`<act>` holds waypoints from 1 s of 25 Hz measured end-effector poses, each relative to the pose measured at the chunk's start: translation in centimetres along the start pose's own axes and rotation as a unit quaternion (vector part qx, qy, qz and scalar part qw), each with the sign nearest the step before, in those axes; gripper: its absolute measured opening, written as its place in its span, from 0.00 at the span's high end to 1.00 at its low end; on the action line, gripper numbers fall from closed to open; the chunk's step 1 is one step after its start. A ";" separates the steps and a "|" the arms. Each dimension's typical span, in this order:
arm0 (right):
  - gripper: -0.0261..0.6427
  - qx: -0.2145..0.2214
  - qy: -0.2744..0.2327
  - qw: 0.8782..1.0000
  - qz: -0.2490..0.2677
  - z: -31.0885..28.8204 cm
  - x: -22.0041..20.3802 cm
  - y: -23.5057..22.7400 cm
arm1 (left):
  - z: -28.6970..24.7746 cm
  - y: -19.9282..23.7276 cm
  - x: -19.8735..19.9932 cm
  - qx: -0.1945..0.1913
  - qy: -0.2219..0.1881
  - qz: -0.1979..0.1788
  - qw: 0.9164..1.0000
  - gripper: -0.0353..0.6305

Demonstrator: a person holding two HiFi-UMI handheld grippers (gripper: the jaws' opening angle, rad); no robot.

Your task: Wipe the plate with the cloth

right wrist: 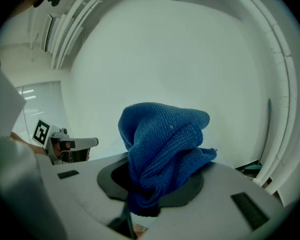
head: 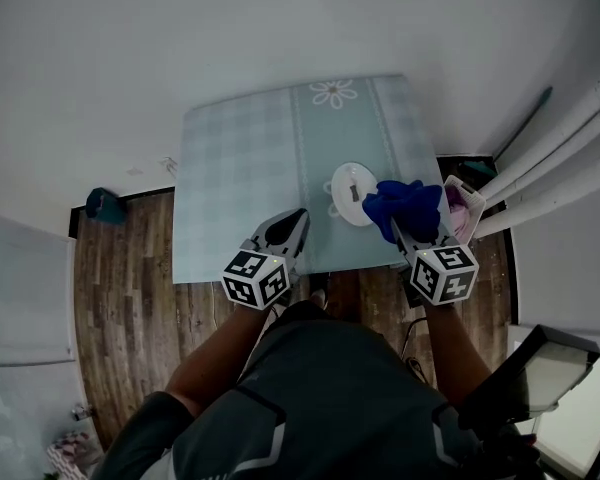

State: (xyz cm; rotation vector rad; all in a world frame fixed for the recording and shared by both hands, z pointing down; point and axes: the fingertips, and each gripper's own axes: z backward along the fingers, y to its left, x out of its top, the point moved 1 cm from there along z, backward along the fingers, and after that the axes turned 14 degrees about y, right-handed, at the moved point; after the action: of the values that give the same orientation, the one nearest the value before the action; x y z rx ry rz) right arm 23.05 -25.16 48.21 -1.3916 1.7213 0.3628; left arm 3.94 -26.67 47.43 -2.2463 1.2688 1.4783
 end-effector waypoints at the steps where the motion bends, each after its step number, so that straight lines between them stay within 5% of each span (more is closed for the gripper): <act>1: 0.81 0.004 -0.008 1.000 -0.004 0.6 0.1 0.3 | 0.7 -0.3 0.1 0.003 -0.007 0.003 1.000 0.93; 5: 0.81 0.024 -0.036 0.999 -0.009 3.0 0.6 1.6 | 3.5 -1.5 0.5 0.005 -0.034 0.008 0.999 0.93; 11: 0.81 0.041 -0.065 0.997 0.019 5.6 2.1 4.2 | 7.0 -3.1 1.6 0.036 -0.052 -0.032 0.997 0.93; 18: 0.81 0.038 -0.079 0.995 0.052 6.6 2.9 7.2 | 9.8 -3.2 2.5 0.034 -0.075 -0.022 0.996 0.93; 25: 0.81 0.012 -0.086 0.993 0.075 6.7 4.2 11.2 | 12.7 -1.9 3.4 0.035 -0.073 -0.064 0.995 0.93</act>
State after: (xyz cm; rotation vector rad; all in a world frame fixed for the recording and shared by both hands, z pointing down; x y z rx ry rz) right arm 15.93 -19.52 37.89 -1.1818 1.6845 0.5286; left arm -2.73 -20.39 37.79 -2.0896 1.0951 1.4967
